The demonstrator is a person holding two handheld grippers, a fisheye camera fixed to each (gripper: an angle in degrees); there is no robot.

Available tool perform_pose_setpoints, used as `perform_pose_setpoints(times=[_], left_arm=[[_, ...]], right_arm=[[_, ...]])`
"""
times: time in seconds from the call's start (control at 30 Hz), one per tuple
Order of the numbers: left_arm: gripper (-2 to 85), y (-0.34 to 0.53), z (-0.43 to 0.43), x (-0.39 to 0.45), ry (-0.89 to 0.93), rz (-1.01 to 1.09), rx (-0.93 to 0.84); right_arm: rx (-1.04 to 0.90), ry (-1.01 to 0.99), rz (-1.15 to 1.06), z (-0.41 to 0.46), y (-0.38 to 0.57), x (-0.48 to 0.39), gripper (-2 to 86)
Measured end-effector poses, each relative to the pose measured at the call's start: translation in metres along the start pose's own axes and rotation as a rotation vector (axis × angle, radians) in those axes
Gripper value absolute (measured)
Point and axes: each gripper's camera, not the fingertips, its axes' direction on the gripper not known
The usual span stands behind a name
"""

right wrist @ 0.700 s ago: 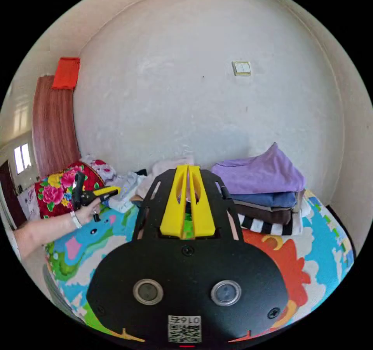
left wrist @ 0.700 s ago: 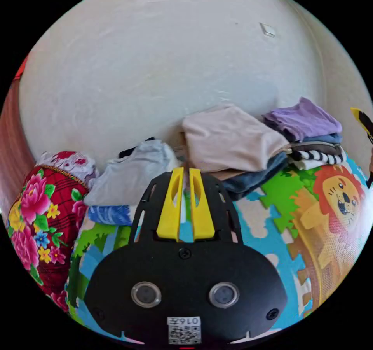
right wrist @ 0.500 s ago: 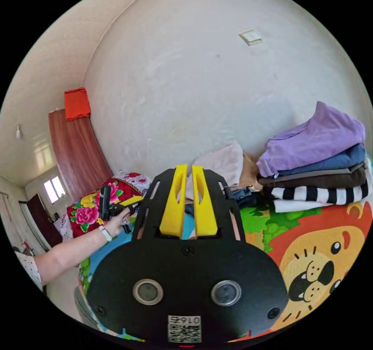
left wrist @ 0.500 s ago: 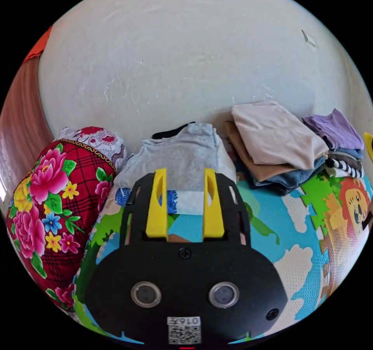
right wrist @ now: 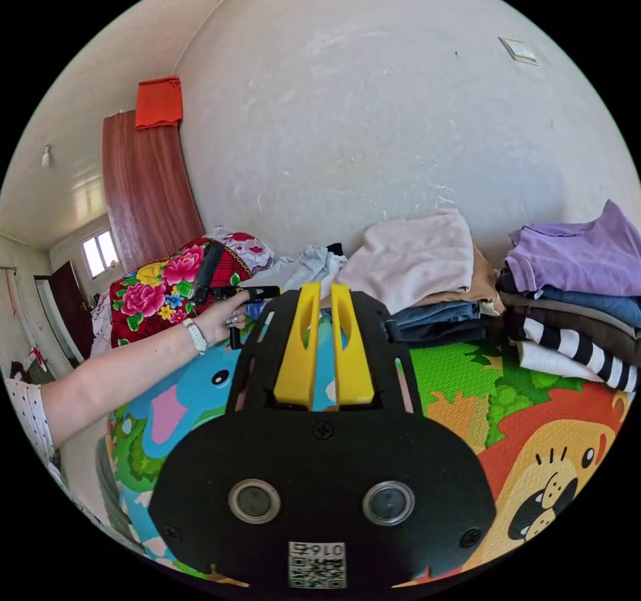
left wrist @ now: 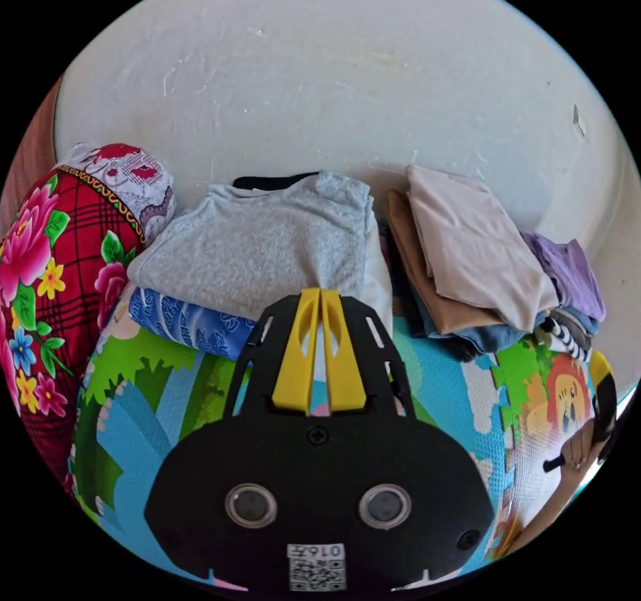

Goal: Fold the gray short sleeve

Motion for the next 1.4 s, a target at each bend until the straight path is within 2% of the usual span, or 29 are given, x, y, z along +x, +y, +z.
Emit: perform_pose_setpoints(times=[0.2,0.27,0.33,0.43,0.5,0.63,0.7,0.8,0.93,1.03,1.1,1.23,1.33,1.4], left_arm=[[-1.0,0.030,-0.110,-0.007,0.010,0.219,0.059],[-1.0,0.037,-0.138,-0.011,-0.003,0.220,0.072],[-1.0,0.047,-0.166,-0.015,0.094,0.209,0.074],[-1.0,0.081,-0.213,0.003,0.276,0.299,0.101],[-1.0,0.121,-0.248,0.019,0.418,0.345,0.098],[-1.0,0.200,-0.284,0.043,0.528,0.417,0.061],[-1.0,0.256,-0.301,0.059,0.592,0.428,0.028],[-1.0,0.314,-0.331,0.076,0.602,0.445,0.021],[-1.0,0.371,-0.373,0.078,0.542,0.405,0.062],[-1.0,0.407,-0.399,0.071,0.567,0.345,0.064],[-1.0,0.424,-0.423,0.056,0.570,0.264,0.076],[-1.0,0.433,-0.459,0.028,0.531,0.156,0.070],[-1.0,0.429,-0.494,0.011,0.446,0.141,0.082],[-1.0,0.421,-0.520,-0.001,0.354,0.125,0.094]], right_arm=[[0.008,-0.025,-0.091,0.002,0.021,-0.046,1.5],[0.012,-0.034,-0.104,0.004,0.030,-0.060,1.7],[0.000,-0.051,-0.126,0.010,0.038,-0.075,2.2],[-0.107,-0.127,-0.161,0.030,0.054,-0.102,4.4],[-0.249,-0.233,-0.195,0.057,0.071,-0.125,10.2],[-0.552,-0.402,-0.285,0.095,0.105,-0.164,14.3],[-0.798,-0.466,-0.443,0.113,0.135,-0.204,17.6],[-0.928,-0.480,-0.602,0.107,0.168,-0.252,19.6],[-0.944,-0.451,-0.680,0.082,0.202,-0.284,19.9],[-0.906,-0.470,-0.597,0.066,0.229,-0.286,19.1],[-0.868,-0.441,-0.491,0.060,0.250,-0.281,16.2],[-0.867,-0.384,-0.447,0.050,0.289,-0.293,7.0],[-0.719,-0.275,-0.444,0.016,0.305,-0.322,3.0],[-0.524,-0.313,-0.468,-0.032,0.309,-0.364,2.1]])
